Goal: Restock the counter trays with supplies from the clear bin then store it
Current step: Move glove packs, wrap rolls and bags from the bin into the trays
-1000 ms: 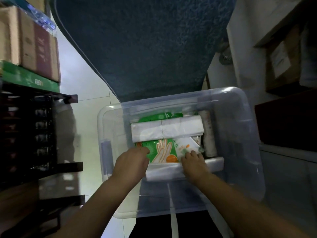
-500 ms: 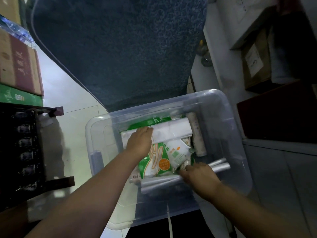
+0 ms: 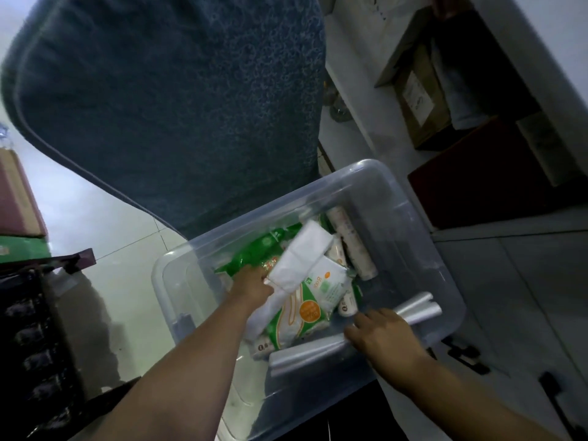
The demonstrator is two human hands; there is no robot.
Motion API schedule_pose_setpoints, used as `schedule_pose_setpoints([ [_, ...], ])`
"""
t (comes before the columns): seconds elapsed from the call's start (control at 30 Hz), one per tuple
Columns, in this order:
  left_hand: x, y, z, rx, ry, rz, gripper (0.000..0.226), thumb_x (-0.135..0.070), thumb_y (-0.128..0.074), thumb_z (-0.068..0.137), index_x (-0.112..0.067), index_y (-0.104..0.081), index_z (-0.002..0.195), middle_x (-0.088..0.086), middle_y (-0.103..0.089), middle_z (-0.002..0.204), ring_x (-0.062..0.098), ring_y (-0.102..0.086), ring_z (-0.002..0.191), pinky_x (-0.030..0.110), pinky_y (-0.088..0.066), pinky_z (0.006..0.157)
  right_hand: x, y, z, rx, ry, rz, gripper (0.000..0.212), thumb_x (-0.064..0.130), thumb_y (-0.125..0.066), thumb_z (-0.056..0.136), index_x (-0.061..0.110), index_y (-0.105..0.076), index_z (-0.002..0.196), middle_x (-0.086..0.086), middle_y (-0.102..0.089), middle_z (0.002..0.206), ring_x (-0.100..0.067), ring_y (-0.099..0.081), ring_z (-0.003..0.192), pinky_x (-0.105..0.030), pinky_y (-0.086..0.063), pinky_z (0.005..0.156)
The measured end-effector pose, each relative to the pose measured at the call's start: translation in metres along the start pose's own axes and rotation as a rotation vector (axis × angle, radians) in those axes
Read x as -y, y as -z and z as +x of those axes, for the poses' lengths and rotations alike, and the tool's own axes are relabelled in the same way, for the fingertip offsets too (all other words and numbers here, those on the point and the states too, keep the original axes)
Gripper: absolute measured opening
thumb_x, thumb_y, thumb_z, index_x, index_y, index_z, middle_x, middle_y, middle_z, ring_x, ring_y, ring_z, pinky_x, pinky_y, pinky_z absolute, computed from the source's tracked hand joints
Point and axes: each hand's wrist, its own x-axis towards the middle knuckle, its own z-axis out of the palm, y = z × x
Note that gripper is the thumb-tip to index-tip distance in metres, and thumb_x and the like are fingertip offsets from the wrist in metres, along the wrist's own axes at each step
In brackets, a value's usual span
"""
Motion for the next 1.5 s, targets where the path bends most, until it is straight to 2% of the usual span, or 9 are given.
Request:
schedule_pose_setpoints([
  [0.13, -0.005, 0.014, -0.043, 0.022, -0.034, -0.271, 0.022, -0.006, -0.057, 0.082, -0.014, -0.057, 0.102, 0.013, -0.062, 0.104, 0.025, -0.057, 0.089, 0.030, -0.040, 0.074, 0.003, 0.041, -0.019, -0.050, -0.049, 0.012, 0.003, 0.026, -0.052, 0.056, 0.026, -0.055, 0.055, 0.004, -0.055, 0.051, -0.017, -0.055, 0.044, -0.023, -0.040, 0.043],
  [0.3, -0.018, 0.057, -0.109, -0.113, -0.171, -0.262, 0.021, -0.013, -0.053, 0.086, -0.028, -0.043, 0.074, -0.001, -0.054, 0.075, 0.023, -0.054, 0.074, 0.031, -0.036, 0.063, -0.001, 0.104, -0.053, -0.104, -0.248, 0.022, 0.033, 0.019, -0.082, 0.044, 0.025, -0.056, 0.063, 0.003, -0.056, 0.057, -0.020, -0.056, 0.049, -0.027, -0.041, 0.046],
  [0.43, -0.054, 0.107, -0.163, -0.315, -0.286, -0.435, 0.016, -0.018, -0.054, 0.089, -0.026, -0.047, 0.077, -0.001, -0.055, 0.072, 0.019, -0.052, 0.069, 0.028, -0.034, 0.055, -0.009, 0.163, -0.085, -0.207, -0.493, 0.062, 0.033, 0.018, -0.083, 0.053, 0.024, -0.053, 0.067, 0.002, -0.056, 0.059, -0.022, -0.054, 0.050, -0.030, -0.041, 0.047],
  [0.53, -0.104, 0.143, -0.193, -0.439, -0.388, -0.532, 0.004, -0.013, -0.056, 0.088, -0.013, -0.052, 0.088, 0.004, -0.058, 0.076, 0.022, -0.053, 0.072, 0.029, -0.037, 0.056, -0.020, 0.207, -0.113, -0.413, -0.704, 0.218, 0.025, 0.030, -0.065, 0.073, 0.028, -0.040, 0.071, 0.005, -0.051, 0.062, -0.021, -0.048, 0.053, -0.033, -0.038, 0.047],
  [0.67, -0.189, 0.165, -0.233, -0.464, -0.615, -0.526, 0.009, -0.015, -0.057, 0.088, -0.013, -0.053, 0.095, 0.002, -0.059, 0.083, 0.010, -0.053, 0.073, 0.028, -0.038, 0.057, -0.035, 0.255, -0.157, -0.685, -0.860, 0.456, 0.010, 0.028, -0.055, 0.090, 0.025, -0.047, 0.095, 0.011, -0.049, 0.078, -0.014, -0.051, 0.066, -0.033, -0.045, 0.059],
  [1.0, -0.406, 0.095, -0.326, -0.187, -1.073, -0.414, 0.008, -0.015, -0.062, 0.084, -0.012, -0.056, 0.089, 0.005, -0.063, 0.080, 0.014, -0.055, 0.071, 0.020, -0.041, 0.058, -0.110, 0.278, -0.312, -1.304, -1.245, 1.089, 0.007, 0.028, -0.056, 0.091, 0.023, -0.053, 0.093, -0.002, -0.063, 0.090, -0.018, -0.063, 0.074, -0.031, -0.050, 0.057],
  [1.13, -0.490, 0.041, -0.342, -0.147, -1.095, -0.257, 0.009, -0.022, -0.057, 0.084, -0.023, -0.052, 0.092, -0.006, -0.062, 0.084, 0.013, -0.058, 0.076, 0.031, -0.045, 0.065, -0.146, 0.260, -0.376, -1.432, -1.336, 1.305, 0.016, 0.026, -0.056, 0.092, 0.014, -0.054, 0.102, -0.005, -0.064, 0.089, -0.018, -0.060, 0.069, -0.029, -0.045, 0.054],
  [1.27, -0.559, -0.014, -0.331, -0.138, -1.025, -0.093, 0.015, -0.016, -0.051, 0.084, -0.020, -0.050, 0.098, 0.001, -0.064, 0.091, 0.024, -0.059, 0.083, 0.036, -0.046, 0.070, -0.184, 0.239, -0.424, -1.438, -1.406, 1.363, 0.020, 0.029, -0.054, 0.092, 0.012, -0.053, 0.103, -0.006, -0.063, 0.090, -0.022, -0.060, 0.072, -0.030, -0.043, 0.053],
  [1.5, -0.576, -0.071, -0.300, -0.334, -0.877, 0.213, 0.027, -0.010, -0.035, 0.090, -0.015, -0.044, 0.115, 0.012, -0.062, 0.109, 0.033, -0.059, 0.093, 0.041, -0.049, 0.080, -0.240, 0.217, -0.461, -1.350, -1.363, 1.452, 0.018, 0.029, -0.052, 0.093, 0.014, -0.052, 0.103, -0.006, -0.062, 0.091, -0.023, -0.060, 0.077, -0.032, -0.044, 0.056],
])
